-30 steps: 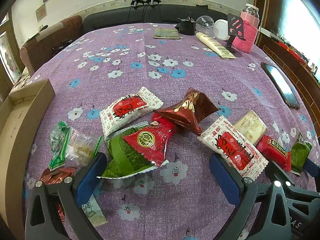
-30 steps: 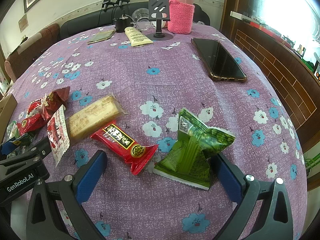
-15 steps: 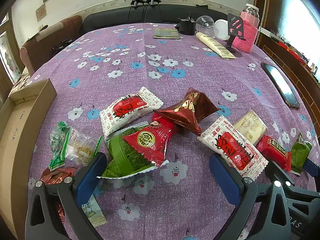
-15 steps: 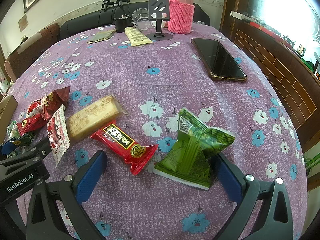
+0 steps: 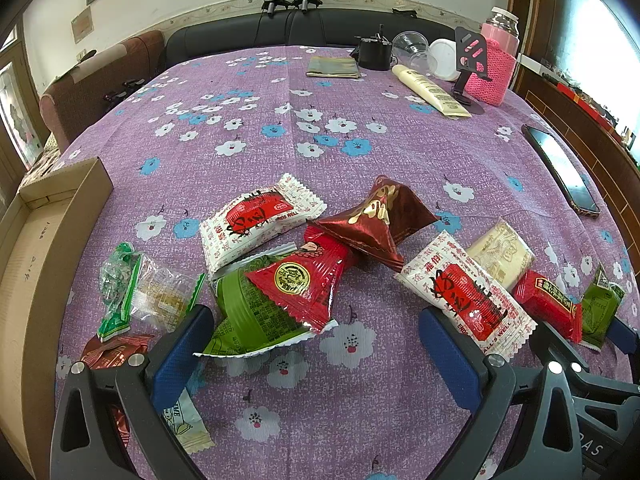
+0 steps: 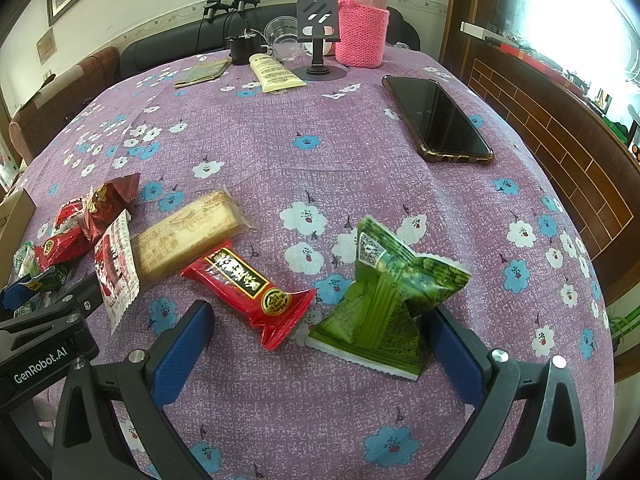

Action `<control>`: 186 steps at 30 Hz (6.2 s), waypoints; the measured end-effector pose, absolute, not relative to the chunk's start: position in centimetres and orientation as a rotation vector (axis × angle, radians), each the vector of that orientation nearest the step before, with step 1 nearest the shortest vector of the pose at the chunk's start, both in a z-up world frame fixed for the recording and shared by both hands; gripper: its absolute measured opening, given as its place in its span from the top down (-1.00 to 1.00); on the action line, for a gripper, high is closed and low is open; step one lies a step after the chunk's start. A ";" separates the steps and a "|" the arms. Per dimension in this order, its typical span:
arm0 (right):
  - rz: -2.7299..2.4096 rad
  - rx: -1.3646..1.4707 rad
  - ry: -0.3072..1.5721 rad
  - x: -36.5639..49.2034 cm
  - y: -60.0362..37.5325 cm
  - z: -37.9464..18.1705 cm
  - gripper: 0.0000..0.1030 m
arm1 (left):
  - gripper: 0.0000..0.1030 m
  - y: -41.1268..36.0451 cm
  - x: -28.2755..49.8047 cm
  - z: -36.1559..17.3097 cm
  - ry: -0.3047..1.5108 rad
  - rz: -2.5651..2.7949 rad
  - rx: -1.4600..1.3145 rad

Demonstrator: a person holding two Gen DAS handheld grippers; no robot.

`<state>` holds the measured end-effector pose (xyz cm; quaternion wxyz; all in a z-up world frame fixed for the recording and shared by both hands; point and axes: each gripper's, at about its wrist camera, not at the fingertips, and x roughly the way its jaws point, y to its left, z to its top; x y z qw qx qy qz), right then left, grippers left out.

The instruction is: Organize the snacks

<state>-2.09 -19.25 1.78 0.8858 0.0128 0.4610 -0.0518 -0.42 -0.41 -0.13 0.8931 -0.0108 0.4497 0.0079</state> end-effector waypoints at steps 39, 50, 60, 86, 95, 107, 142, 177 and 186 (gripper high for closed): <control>0.221 -0.006 0.907 -3.7 -11.3 4.4 -0.65 | -0.99 15.2 -10.4 7.0 0.714 -0.139 -0.227; 0.245 -0.043 0.952 -2.0 -9.0 2.3 -0.04 | -0.33 13.3 -7.3 2.8 0.877 -0.157 -0.147; 0.261 -0.025 0.927 -2.4 -9.3 2.4 0.35 | -0.15 11.3 -6.1 1.6 0.903 -0.157 -0.002; 0.458 0.067 0.850 -7.4 -5.7 8.3 0.78 | 0.30 20.2 -13.3 7.3 0.722 -0.101 -0.213; 0.692 0.058 0.914 -8.8 4.5 9.1 0.78 | 0.30 28.2 -15.3 5.2 0.747 0.082 -0.286; 0.842 -0.043 1.017 -9.9 16.6 6.3 0.77 | 0.28 33.5 -16.2 3.9 0.743 0.188 -0.352; 0.434 0.099 0.922 -6.0 -3.6 5.2 -0.41 | -0.50 23.2 -16.6 8.1 0.696 -0.023 -0.251; 0.410 0.210 0.976 -3.9 -6.2 2.1 0.55 | -0.12 8.2 -0.7 2.5 0.972 -0.330 0.161; 0.417 0.218 0.979 -3.9 -6.2 2.1 0.55 | 0.26 7.2 -0.8 2.1 0.983 -0.338 0.172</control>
